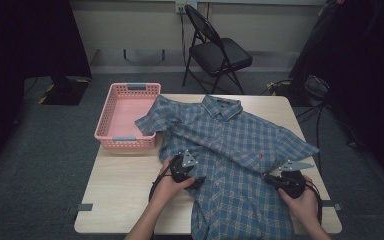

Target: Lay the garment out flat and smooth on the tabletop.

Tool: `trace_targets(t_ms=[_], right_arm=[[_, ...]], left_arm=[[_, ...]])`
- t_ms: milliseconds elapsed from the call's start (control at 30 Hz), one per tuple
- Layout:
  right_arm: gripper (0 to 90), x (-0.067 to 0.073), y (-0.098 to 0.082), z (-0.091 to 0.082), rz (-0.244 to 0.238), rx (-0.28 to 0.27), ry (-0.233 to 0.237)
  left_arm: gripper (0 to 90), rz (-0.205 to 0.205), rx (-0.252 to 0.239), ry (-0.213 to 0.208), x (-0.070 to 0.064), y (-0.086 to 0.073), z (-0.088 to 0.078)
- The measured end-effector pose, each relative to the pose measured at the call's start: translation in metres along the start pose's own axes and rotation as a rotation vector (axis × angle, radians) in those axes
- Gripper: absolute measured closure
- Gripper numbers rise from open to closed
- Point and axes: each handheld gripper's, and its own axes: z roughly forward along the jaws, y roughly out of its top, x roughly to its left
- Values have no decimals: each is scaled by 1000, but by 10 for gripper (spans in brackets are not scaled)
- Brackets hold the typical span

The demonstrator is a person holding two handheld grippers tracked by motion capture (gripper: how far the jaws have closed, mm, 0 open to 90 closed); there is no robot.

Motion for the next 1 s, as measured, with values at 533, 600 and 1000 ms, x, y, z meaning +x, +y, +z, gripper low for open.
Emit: trace_targets(t_ms=[533,600,1000], right_arm=[[749,2,10,15,16,-35,-53],[832,1,10,13,10,-21,-38],[660,4,-10,-17,14,-51,3]], left_arm=[[173,2,-2,-1,-1,1,1],[174,0,-4,-3,0,0,1],[174,-3,0,-13,-1,0,2]])
